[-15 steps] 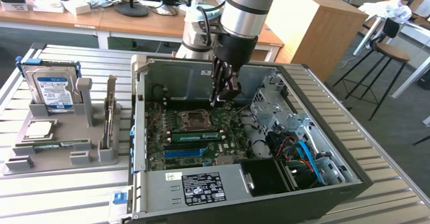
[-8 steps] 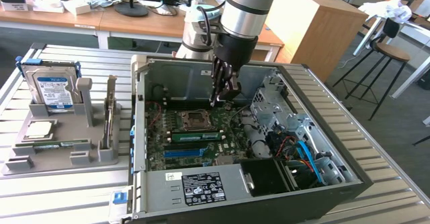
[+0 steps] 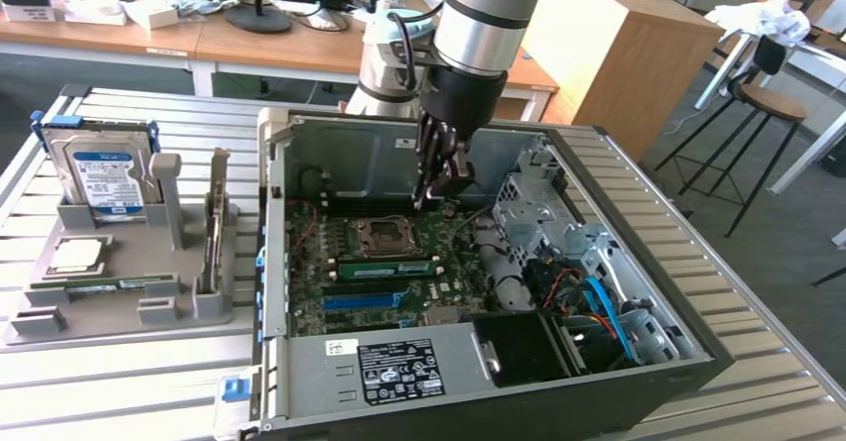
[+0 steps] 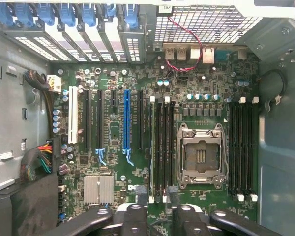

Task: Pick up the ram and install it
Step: 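Press down the ram until it locks into place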

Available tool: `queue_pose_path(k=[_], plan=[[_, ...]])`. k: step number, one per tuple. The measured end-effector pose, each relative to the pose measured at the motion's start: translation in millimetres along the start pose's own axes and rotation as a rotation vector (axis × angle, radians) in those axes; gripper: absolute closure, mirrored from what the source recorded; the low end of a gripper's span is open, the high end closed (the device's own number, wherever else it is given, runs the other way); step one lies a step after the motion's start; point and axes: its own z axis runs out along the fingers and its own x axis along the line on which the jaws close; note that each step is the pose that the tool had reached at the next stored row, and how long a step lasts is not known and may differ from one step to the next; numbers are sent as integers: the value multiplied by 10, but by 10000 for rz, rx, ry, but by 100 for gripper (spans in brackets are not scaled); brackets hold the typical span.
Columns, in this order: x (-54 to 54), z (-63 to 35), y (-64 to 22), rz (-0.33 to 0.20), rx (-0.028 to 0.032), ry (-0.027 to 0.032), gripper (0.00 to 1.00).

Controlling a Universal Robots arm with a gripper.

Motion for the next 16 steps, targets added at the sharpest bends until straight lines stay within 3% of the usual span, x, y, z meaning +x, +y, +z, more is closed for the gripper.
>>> queue_pose_path(k=[1,3,5,16], plan=[[0,0,0,0,0,0,71],[0,0,0,0,0,0,83],[0,0,0,0,0,0,89],[0,0,-7,-1,0,1,90]])
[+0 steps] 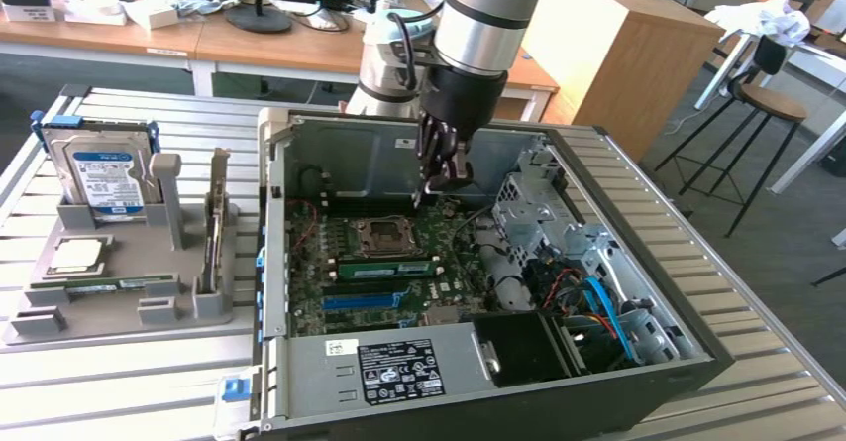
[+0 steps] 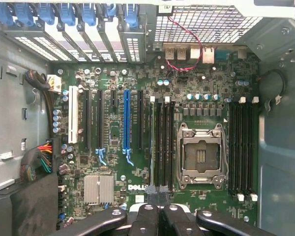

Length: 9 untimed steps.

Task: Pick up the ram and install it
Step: 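Press down the ram until it locks into place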

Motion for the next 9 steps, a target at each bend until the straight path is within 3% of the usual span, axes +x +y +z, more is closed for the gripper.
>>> queue_pose_path(k=[9], plan=[[-1,-1,-95,1,0,3,90]])
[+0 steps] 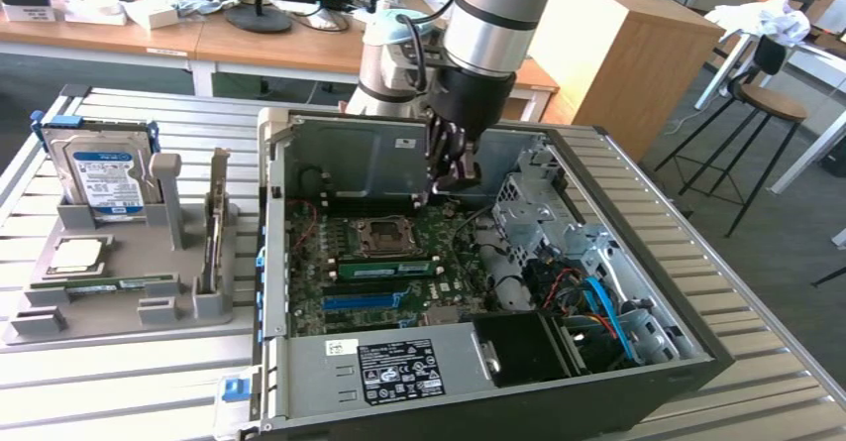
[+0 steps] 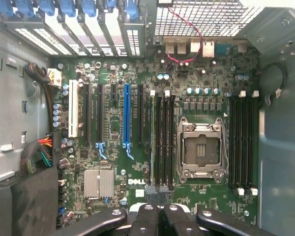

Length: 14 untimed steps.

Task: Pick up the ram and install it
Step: 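Press down the ram until it locks into place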

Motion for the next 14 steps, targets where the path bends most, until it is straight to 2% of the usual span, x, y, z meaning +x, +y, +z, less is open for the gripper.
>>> queue_pose_path(k=[14], plan=[[-2,-3,-201,1,0,0,90]])
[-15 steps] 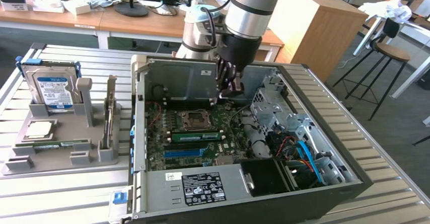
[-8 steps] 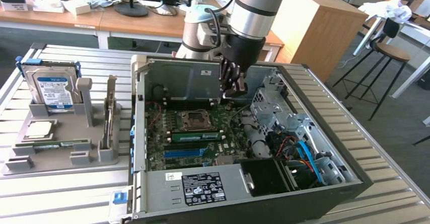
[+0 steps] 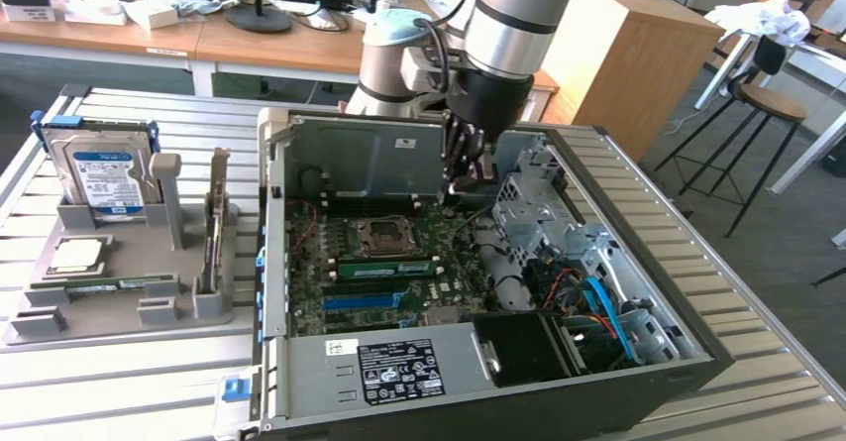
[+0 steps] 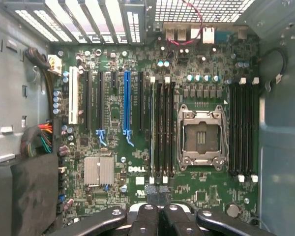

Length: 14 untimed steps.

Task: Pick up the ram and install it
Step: 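Press down the ram until it locks into place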

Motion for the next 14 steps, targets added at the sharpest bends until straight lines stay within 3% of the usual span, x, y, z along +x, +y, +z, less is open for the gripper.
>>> queue_pose_path(k=[14], plan=[[0,35,-28,0,0,-1,90]])
